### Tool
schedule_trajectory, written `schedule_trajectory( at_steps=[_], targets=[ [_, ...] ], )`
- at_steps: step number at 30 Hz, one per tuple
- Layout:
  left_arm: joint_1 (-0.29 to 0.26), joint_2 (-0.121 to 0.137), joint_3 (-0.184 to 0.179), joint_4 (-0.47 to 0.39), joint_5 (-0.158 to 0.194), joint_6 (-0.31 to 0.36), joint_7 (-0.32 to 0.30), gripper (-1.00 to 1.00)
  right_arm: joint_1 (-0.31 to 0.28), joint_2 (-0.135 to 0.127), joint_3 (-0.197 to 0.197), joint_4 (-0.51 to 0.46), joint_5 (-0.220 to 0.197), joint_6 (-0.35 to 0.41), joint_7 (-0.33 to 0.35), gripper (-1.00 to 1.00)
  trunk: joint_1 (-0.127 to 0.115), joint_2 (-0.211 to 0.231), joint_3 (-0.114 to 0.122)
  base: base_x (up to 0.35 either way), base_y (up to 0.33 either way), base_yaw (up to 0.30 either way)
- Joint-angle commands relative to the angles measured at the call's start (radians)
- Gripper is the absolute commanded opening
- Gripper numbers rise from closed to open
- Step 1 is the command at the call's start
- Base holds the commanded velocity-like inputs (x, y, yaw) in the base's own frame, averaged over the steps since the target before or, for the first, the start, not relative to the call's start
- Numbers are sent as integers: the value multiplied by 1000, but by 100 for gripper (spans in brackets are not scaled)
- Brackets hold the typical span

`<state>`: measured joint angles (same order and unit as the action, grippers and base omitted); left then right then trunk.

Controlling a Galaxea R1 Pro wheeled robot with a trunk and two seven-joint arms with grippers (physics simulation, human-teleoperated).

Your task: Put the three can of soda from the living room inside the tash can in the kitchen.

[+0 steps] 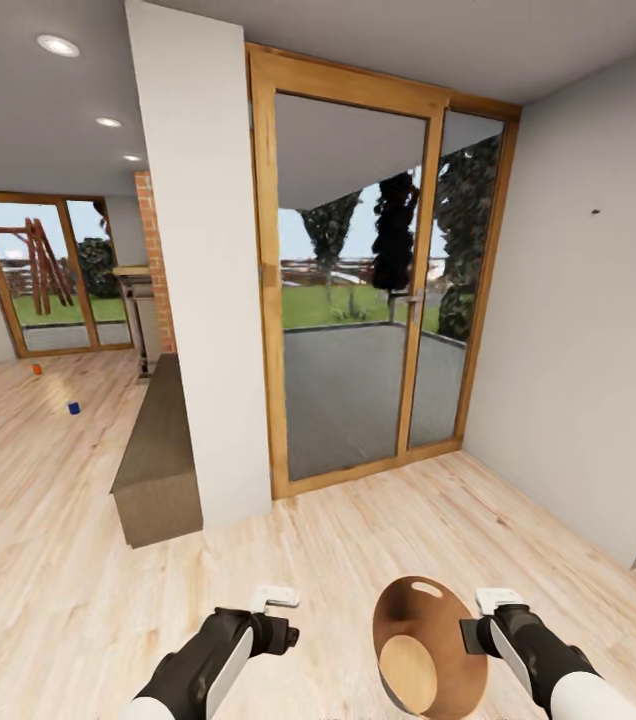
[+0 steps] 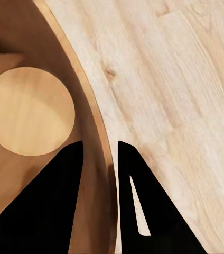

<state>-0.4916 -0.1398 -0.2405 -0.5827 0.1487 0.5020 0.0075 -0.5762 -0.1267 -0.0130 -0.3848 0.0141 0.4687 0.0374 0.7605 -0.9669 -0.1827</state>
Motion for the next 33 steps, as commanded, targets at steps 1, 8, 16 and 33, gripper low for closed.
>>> schedule_trajectory(
  at_steps=[1,8,16,33],
  targets=[
    [0,1,0,0,0,-1,0,100,-1,0,-3,-1,-5,0,4,-100,0,0,0,-41,58,0],
    [2,4,0,1,0,-9,5,100,-1,1,-4,-2,-12,-1,4,-100,0,0,0,-11,18,0],
    [3,3,-2,8,-6,-54,6,100,-1,4,-2,-2,-15,-1,4,-100,0,0,0,-1,182,0],
    [3,2,-14,107,-7,-118,3,100,-1,5,-1,0,-16,-1,4,-100,0,0,0,0,309,0]
  ],
)
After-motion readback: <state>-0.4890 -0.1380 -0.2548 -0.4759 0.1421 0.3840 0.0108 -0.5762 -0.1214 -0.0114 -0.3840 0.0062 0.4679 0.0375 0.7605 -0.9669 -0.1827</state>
